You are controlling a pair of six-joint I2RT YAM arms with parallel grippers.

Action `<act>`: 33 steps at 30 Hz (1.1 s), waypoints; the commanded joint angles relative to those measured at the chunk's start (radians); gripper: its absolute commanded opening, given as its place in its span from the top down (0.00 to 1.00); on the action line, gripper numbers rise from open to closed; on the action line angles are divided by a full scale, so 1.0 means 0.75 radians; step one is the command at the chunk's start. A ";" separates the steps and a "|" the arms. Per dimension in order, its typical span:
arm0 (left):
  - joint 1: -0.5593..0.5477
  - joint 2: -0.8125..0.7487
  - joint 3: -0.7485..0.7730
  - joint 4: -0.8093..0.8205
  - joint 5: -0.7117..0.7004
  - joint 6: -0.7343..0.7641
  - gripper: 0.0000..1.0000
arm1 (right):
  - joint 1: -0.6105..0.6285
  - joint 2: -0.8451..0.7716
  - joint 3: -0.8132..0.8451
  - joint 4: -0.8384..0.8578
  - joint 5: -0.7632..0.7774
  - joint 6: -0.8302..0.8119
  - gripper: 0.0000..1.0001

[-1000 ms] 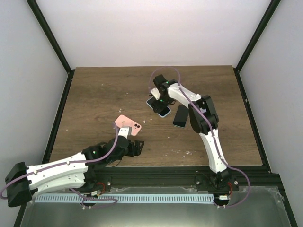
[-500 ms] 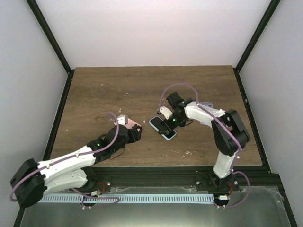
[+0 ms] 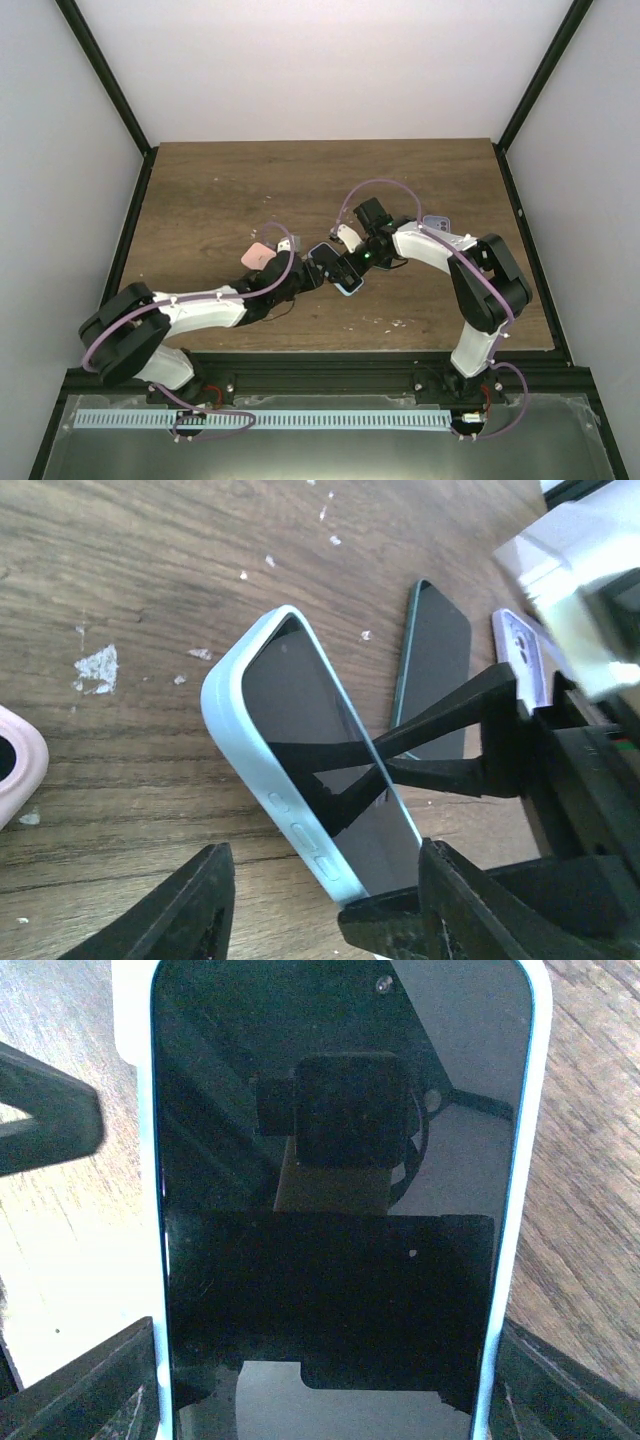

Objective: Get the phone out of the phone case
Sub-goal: Pick up the phone at the center of the board, then adjust the phone.

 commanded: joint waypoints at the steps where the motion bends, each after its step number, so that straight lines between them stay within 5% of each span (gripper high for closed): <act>1: 0.004 0.064 0.040 0.077 -0.004 -0.090 0.46 | 0.009 -0.022 0.016 0.056 -0.058 0.004 0.53; 4: 0.004 0.106 0.062 0.087 -0.002 -0.092 0.43 | 0.010 -0.025 0.017 0.051 -0.071 -0.003 0.53; 18: 0.008 0.146 0.103 0.118 -0.003 -0.044 0.69 | 0.009 -0.069 0.009 0.051 -0.088 -0.020 0.53; 25: 0.012 0.193 0.147 0.118 0.018 -0.046 0.72 | 0.009 -0.102 -0.001 0.057 -0.092 -0.025 0.53; 33: 0.016 0.199 0.163 0.187 0.041 -0.017 0.94 | 0.009 -0.097 0.001 0.057 -0.077 -0.030 0.48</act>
